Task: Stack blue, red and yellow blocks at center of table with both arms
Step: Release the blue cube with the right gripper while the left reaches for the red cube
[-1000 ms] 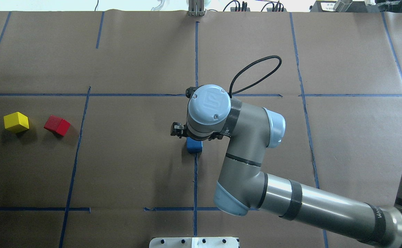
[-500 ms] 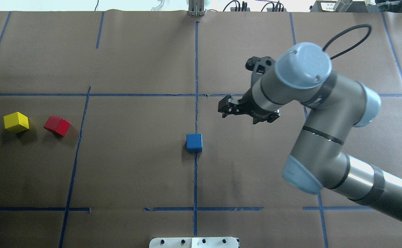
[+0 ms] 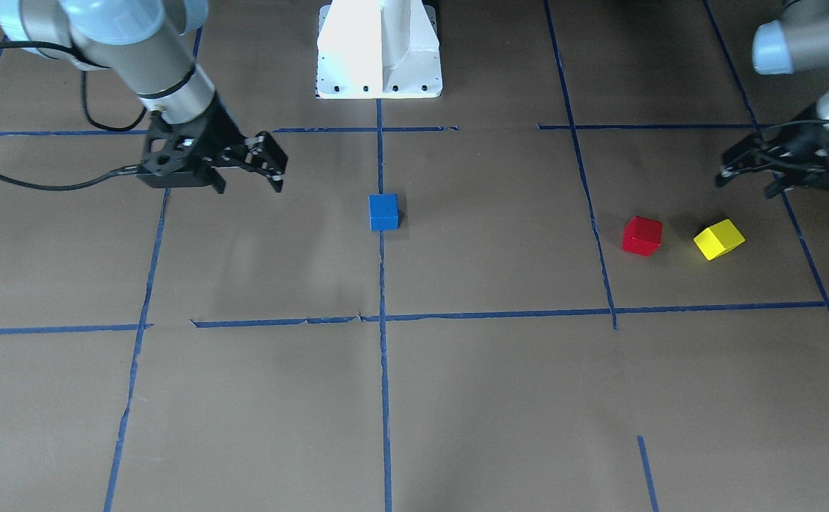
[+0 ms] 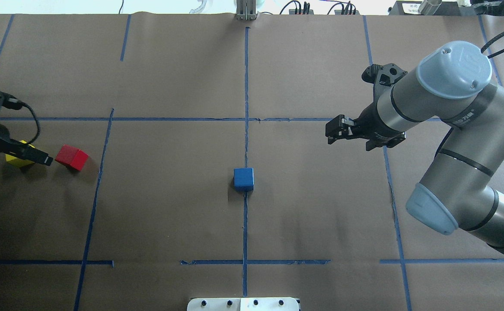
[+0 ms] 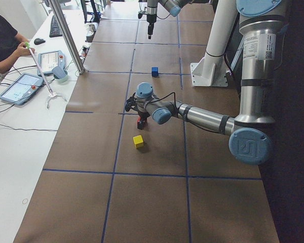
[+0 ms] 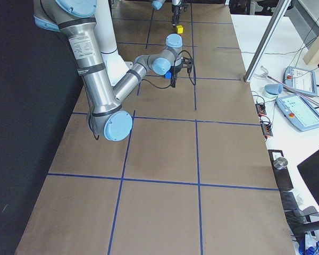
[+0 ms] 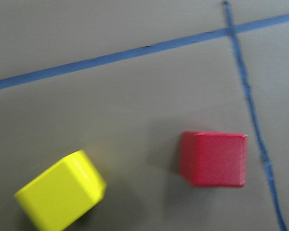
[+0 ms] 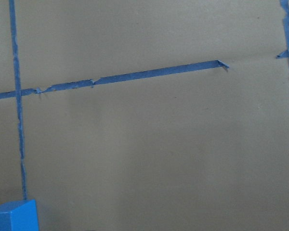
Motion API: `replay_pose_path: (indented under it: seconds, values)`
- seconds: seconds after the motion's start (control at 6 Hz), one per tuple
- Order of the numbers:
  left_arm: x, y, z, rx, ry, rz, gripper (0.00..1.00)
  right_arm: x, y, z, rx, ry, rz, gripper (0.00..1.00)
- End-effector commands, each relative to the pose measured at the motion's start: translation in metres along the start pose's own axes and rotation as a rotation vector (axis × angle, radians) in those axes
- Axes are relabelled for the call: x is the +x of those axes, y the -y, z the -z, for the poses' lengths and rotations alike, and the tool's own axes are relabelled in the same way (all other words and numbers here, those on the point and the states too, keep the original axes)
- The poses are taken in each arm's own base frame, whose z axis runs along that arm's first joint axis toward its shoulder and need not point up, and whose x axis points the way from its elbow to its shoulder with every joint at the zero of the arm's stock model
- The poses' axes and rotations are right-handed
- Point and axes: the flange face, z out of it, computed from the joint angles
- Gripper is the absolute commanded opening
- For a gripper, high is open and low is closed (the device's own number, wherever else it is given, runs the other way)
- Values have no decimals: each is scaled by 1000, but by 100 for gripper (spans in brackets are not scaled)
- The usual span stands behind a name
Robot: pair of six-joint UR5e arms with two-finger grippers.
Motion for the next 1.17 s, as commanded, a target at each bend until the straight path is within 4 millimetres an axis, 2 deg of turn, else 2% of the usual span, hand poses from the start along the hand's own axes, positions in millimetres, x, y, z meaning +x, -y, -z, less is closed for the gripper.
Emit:
replay_pose_path:
  seconds: [0.0,0.33,0.5,0.67,0.83,1.0]
  values:
    - [25,4,-23,-3,18,-50,100,16,1,-6,0,-24,4,100]
    - [24,1,-47,-5,82,-65,100,51,7,-1,1,-51,29,100]
    - [27,13,-56,-3,80,-62,100,57,7,0,2,-56,42,100]
    - [32,19,-61,-5,78,-64,100,57,7,1,2,-55,42,100]
    - [28,19,-67,-15,83,-67,100,58,7,0,2,-56,42,100]
    - [29,24,-71,-15,84,-68,81,58,6,-1,0,-58,41,100]
